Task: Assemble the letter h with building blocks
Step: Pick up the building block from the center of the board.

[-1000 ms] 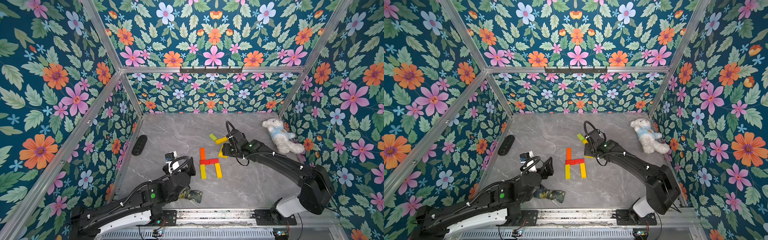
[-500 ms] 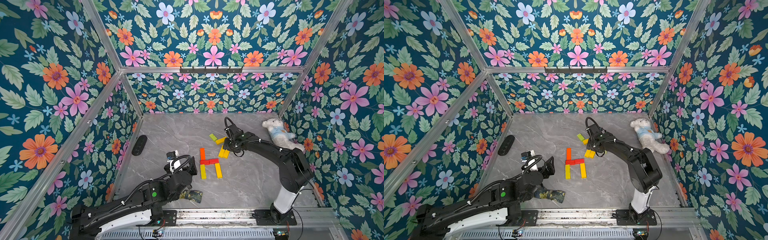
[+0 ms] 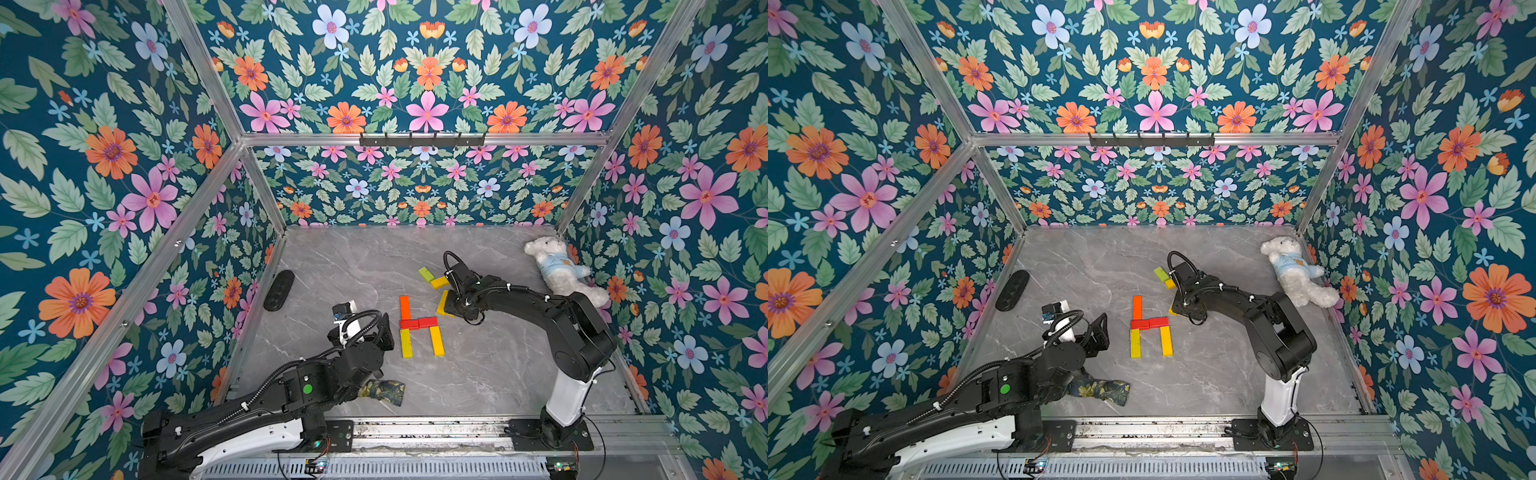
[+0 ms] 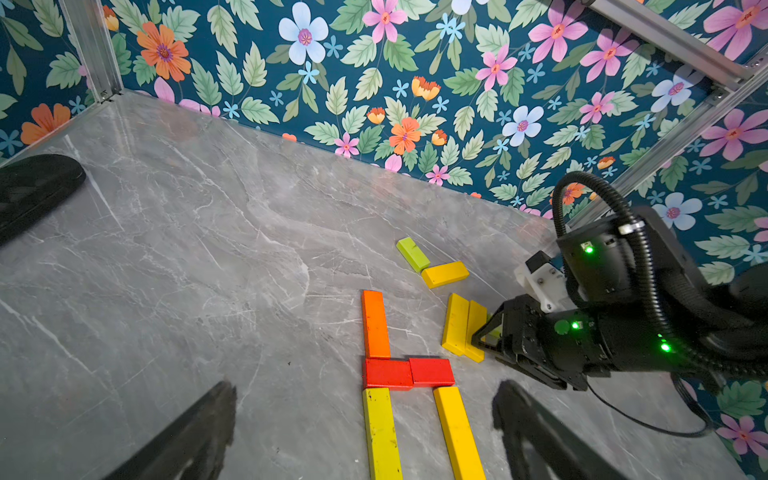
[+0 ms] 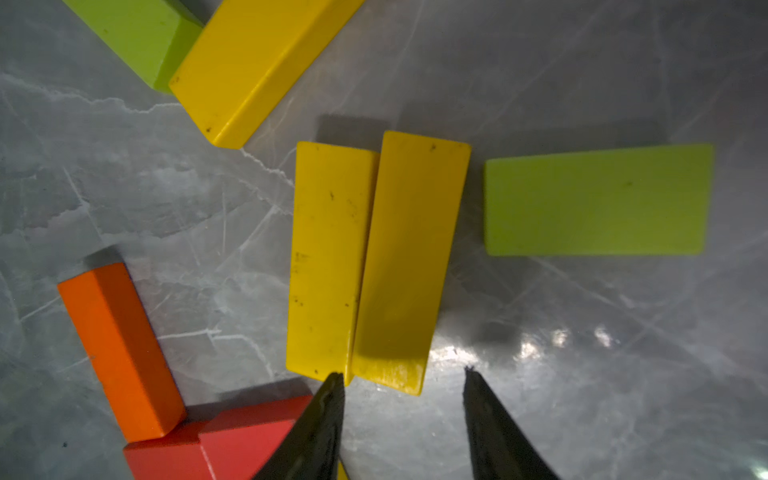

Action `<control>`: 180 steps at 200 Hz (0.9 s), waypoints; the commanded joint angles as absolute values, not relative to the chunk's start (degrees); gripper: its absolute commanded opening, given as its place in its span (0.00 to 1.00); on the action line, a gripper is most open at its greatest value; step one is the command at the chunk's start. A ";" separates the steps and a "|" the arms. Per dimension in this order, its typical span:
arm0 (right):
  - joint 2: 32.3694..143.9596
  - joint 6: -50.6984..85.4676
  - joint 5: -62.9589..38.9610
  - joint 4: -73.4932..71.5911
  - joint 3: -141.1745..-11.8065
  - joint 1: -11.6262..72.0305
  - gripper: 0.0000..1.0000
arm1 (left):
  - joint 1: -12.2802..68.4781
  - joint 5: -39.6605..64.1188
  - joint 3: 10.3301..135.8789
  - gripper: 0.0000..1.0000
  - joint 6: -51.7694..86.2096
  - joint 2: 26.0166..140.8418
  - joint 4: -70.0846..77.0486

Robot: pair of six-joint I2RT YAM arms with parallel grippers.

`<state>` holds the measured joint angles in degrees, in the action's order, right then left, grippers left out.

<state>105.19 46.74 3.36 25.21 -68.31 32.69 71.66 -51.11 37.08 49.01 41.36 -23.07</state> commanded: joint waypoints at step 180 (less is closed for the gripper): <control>108.90 37.40 7.15 25.40 -69.90 28.31 0.53 | 71.64 -52.24 36.82 0.99 48.85 40.07 -23.56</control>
<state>107.85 42.96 5.89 24.71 -68.23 28.38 71.66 -51.13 36.58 48.93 39.59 -23.16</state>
